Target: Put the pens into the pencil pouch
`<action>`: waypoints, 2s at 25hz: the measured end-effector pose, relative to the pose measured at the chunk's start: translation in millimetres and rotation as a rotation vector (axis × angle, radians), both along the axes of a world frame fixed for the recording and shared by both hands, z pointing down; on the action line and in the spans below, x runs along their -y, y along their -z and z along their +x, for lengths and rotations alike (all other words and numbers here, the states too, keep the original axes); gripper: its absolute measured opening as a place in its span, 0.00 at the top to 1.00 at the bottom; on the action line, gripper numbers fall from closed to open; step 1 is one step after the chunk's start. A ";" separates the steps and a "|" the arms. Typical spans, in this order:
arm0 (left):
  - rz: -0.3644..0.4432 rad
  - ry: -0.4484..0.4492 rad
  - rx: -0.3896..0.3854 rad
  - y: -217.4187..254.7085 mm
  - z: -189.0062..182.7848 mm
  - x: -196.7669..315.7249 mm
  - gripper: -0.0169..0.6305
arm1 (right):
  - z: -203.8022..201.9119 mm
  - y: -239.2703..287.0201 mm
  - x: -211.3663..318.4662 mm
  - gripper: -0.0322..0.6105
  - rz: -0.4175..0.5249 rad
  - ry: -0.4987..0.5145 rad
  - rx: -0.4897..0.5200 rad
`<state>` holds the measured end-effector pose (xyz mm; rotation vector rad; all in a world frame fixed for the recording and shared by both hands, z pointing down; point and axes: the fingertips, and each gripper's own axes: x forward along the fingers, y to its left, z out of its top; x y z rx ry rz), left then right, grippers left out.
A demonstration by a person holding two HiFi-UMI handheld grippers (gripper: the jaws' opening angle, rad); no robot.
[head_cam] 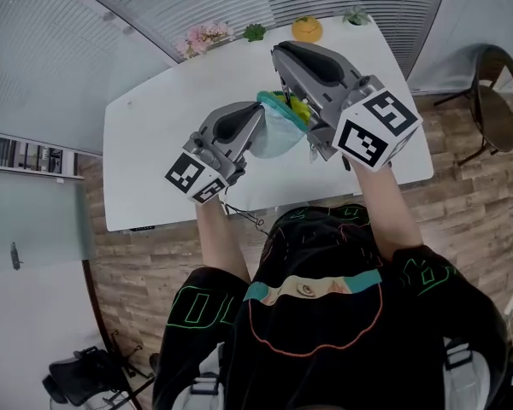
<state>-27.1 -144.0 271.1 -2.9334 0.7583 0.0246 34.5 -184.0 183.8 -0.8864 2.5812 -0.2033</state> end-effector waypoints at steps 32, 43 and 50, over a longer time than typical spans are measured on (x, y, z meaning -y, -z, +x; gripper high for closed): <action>-0.151 -0.059 -0.191 -29.9 -16.9 -2.5 0.96 | -3.4 -5.8 -12.5 0.89 -0.046 0.090 0.079; -0.127 -0.020 -0.210 -23.2 -27.2 4.2 0.96 | -35.3 -56.7 -6.1 0.88 -0.160 0.186 -0.068; -0.134 0.034 -0.196 -31.4 -37.8 18.2 0.96 | -47.6 -95.3 3.1 0.88 -0.238 0.226 -0.253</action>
